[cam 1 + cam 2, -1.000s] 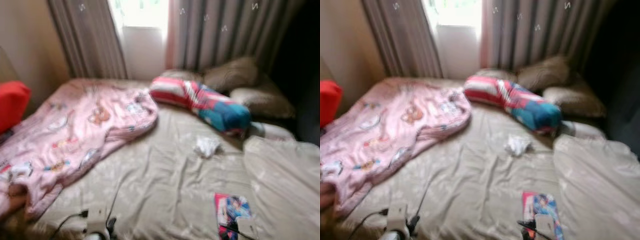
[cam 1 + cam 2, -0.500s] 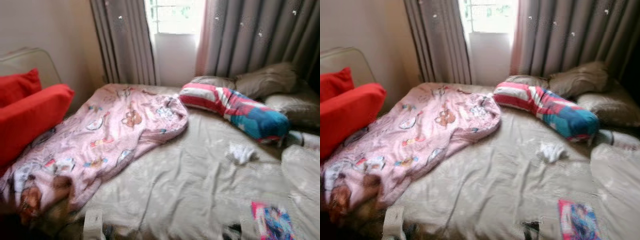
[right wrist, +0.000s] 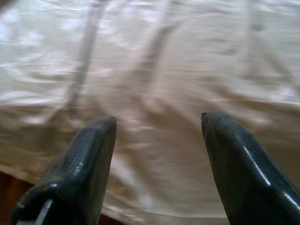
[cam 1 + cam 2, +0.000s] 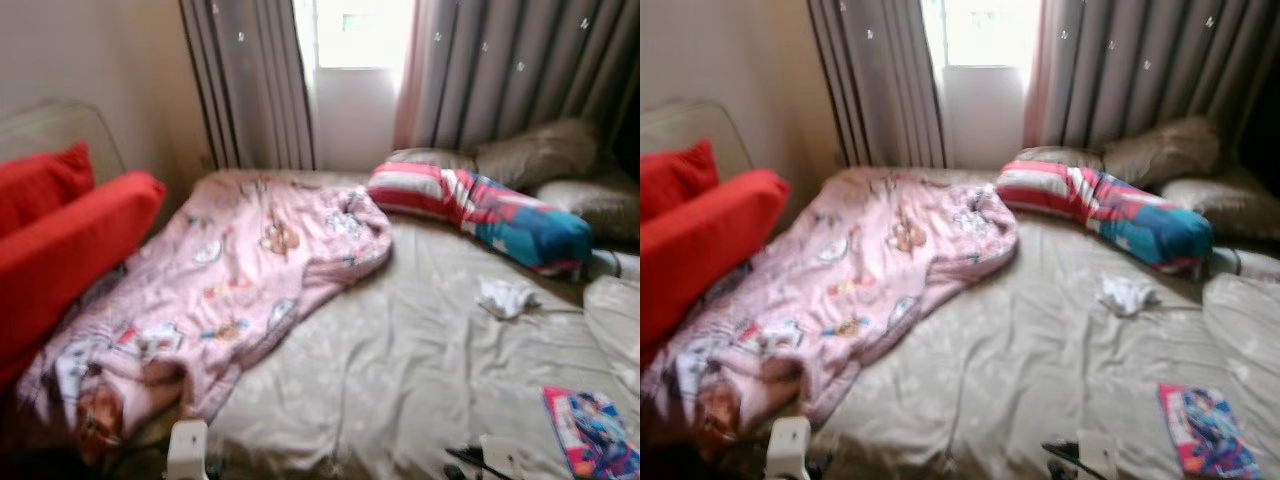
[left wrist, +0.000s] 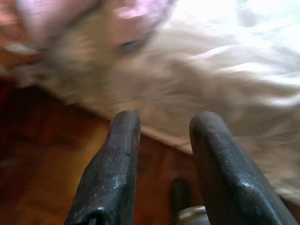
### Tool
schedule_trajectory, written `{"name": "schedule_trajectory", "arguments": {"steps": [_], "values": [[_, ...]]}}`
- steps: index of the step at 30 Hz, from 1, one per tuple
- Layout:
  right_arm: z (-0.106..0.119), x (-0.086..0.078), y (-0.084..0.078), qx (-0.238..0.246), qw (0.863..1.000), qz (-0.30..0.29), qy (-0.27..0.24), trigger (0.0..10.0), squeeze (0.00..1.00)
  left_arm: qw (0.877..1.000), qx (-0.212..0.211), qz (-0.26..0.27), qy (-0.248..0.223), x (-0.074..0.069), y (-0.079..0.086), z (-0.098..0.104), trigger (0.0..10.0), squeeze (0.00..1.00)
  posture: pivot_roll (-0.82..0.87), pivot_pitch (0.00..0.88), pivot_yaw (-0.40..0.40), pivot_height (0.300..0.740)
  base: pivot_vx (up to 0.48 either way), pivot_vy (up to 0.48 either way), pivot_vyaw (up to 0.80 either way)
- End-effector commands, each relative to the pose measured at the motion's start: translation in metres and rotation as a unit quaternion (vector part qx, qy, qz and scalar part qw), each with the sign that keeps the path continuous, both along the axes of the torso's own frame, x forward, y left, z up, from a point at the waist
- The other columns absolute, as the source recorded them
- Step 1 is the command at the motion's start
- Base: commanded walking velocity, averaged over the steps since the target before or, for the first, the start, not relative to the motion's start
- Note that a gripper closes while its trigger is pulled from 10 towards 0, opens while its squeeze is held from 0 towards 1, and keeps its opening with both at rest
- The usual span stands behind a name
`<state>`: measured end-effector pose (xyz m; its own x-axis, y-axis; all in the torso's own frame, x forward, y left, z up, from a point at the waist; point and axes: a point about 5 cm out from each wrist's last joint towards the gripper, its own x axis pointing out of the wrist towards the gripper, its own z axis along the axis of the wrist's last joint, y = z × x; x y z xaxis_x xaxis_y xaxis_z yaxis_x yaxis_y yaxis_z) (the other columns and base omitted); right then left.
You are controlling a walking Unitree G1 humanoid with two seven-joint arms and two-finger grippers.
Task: Clean up the room
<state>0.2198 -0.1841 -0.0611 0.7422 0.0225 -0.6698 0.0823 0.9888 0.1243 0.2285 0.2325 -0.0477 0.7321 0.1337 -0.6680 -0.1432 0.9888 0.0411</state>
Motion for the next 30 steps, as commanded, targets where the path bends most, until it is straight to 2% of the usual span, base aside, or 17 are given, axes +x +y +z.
{"name": "schedule_trajectory", "arguments": {"steps": [1,11,23,30], "values": [[0.000,-0.002,-0.010,-0.011,1.000,-0.010,0.003,10.0,0.00,1.000,-0.010,0.001,-0.003,0.002,-0.002,0.001,10.0,0.00,-0.06,0.004,0.035,0.740,0.000,0.435,0.00],[0.001,-0.001,-0.009,-0.007,1.000,-0.012,-0.001,10.0,0.00,1.000,-0.008,0.004,0.003,-0.004,0.005,-0.001,10.0,0.00,-0.06,0.011,0.040,0.740,0.000,0.432,0.00],[0.002,0.001,-0.008,-0.004,1.000,-0.018,-0.010,10.0,0.00,1.000,-0.011,-0.001,0.009,-0.005,-0.004,-0.005,10.0,0.00,-0.06,0.018,0.044,0.740,0.000,0.365,0.00],[0.003,0.002,-0.008,-0.003,1.000,-0.018,-0.013,10.0,0.00,1.000,-0.012,-0.008,0.003,0.002,-0.011,-0.002,10.0,0.00,-0.05,0.026,0.045,0.740,0.000,0.370,0.00]]}}
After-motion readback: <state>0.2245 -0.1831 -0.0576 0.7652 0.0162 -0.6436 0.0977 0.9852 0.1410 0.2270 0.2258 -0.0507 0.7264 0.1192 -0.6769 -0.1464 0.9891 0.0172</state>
